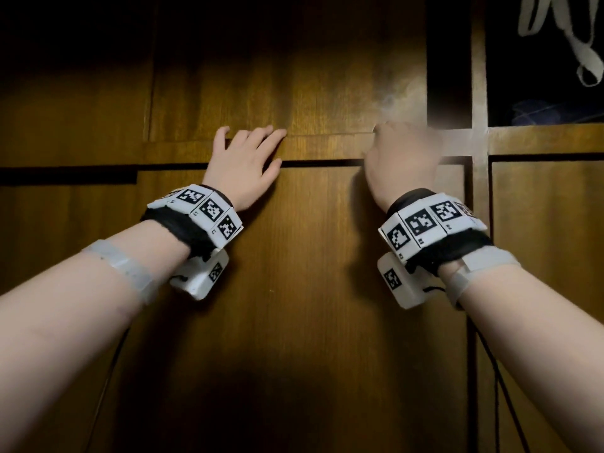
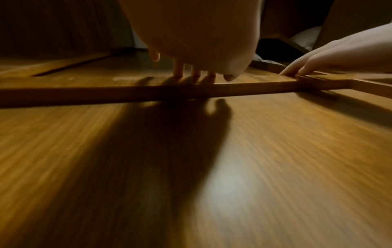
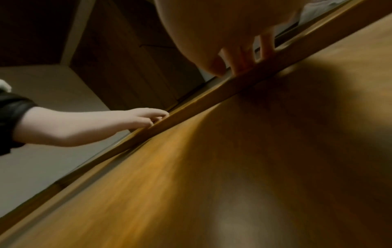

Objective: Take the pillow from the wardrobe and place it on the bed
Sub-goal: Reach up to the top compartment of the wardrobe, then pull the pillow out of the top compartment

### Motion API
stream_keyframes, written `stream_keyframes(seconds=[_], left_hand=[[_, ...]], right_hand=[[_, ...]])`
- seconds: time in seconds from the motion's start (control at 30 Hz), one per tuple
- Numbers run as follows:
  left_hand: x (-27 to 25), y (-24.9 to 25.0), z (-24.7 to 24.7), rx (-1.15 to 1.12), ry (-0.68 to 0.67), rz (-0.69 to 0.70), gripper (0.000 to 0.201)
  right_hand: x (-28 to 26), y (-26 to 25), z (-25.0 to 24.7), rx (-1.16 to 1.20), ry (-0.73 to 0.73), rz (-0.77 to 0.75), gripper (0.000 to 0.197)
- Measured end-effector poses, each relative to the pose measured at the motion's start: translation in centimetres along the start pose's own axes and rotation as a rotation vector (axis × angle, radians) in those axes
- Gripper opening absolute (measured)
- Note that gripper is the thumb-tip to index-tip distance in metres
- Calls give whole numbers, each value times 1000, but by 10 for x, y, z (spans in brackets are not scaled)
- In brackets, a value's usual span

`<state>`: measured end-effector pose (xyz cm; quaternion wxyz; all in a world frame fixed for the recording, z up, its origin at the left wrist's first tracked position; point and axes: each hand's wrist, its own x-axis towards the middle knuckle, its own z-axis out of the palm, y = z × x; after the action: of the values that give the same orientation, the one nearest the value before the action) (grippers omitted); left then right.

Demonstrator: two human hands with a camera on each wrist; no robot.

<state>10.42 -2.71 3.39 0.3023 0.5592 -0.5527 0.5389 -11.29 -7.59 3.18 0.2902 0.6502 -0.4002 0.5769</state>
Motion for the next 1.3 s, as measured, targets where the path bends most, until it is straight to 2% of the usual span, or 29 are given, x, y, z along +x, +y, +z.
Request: stream_keyframes(seconds=[0.2,0.3,0.4,0.53,0.6,0.67,0.73,0.87,0.93,1.03,1.13,1.2,1.3], left_hand=[[-5,-16,-3,-30,-24,-214,50],[-2,-15,-9,-112,6,-172,54],[9,-11,-9,-140,-73,-51,56],[9,-23,0,-131,-99,-166,53],[3,-34,2,-104,-74,-200,53],[-1,-43,1,-126,-62,-218,55],[-3,-53,-1,-145,-71,-236,56],[-7,-74,-3,-84,-90,-261,56],[-9,-82,-3,4,-85,-255,56],[-7,-90,-5,54,-70,-284,56],[-7,-95,-3,68,-67,-308,56],[-11,-101,0,89,-75,-347,57],[-18,-106,5,101,-67,-402,56]], right_hand=[[0,-47,11,-15,-69,-92,44],[-1,-69,18,-33,-93,-172,46],[1,-89,27,9,-123,-233,50],[13,-98,23,215,-233,-289,48],[22,-93,16,357,-254,-204,48],[34,-84,14,428,-181,-51,49],[49,-74,14,411,-96,87,54],[82,-59,10,353,44,221,84],[93,-45,14,266,61,284,89],[110,-25,27,227,-43,348,75],[118,-23,34,154,-77,384,45],[117,-24,35,69,-84,347,37],[116,-22,36,15,-136,244,35]])
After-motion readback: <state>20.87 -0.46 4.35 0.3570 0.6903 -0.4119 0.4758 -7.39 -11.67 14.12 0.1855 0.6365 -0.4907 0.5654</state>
